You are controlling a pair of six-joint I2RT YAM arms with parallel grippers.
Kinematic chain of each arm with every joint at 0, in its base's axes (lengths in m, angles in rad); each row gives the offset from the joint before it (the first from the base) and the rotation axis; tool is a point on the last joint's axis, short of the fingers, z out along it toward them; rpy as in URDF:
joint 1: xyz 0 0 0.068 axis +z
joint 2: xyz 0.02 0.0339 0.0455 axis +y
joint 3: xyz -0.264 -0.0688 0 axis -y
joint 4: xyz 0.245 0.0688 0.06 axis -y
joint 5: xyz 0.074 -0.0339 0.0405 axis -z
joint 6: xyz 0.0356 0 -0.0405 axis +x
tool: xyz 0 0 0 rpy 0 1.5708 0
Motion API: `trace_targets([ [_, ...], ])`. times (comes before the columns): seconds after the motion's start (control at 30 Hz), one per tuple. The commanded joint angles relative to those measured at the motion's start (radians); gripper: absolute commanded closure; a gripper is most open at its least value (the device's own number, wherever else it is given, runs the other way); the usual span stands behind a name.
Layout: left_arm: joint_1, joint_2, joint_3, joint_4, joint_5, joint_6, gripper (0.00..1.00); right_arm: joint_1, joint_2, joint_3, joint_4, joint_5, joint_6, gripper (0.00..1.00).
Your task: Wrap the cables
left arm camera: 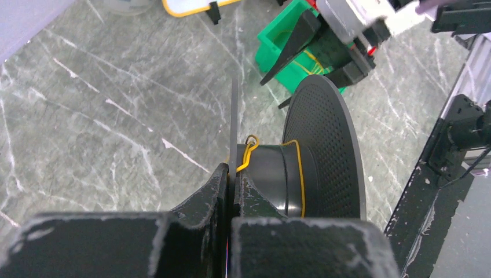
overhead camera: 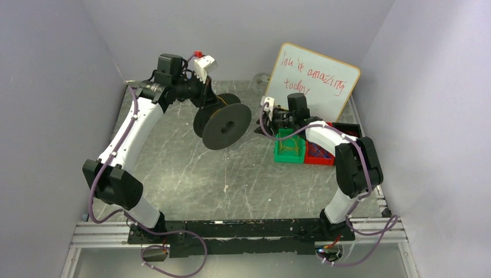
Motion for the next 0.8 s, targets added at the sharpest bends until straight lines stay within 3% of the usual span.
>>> trace_targets([
  [0.0, 0.004, -0.001, 0.092, 0.023, 0.109, -0.053, 0.98, 0.003, -0.014, 0.000, -0.025, -0.163, -0.372, 0.54],
  [0.07, 0.004, 0.006, 0.115, 0.020, 0.107, -0.066, 0.97, 0.009, -0.019, 0.014, -0.160, -0.209, -0.549, 0.55],
  [0.17, 0.004, 0.016, 0.134, 0.020, 0.080, -0.078, 0.97, 0.040, -0.025, 0.049, -0.488, -0.159, -0.979, 0.54],
  [0.27, 0.005, 0.020, 0.131, 0.029, 0.058, -0.087, 0.97, 0.081, -0.079, 0.004, -0.588, -0.035, -1.206, 0.53],
  [0.5, 0.005, 0.013, 0.110, 0.052, 0.046, -0.107, 0.97, 0.230, -0.180, -0.096, -0.536, 0.289, -1.260, 0.51],
  [0.77, 0.013, 0.017, 0.086, 0.069, 0.042, -0.128, 0.98, 0.438, -0.144, -0.157, -0.312, 0.726, -1.269, 0.48],
])
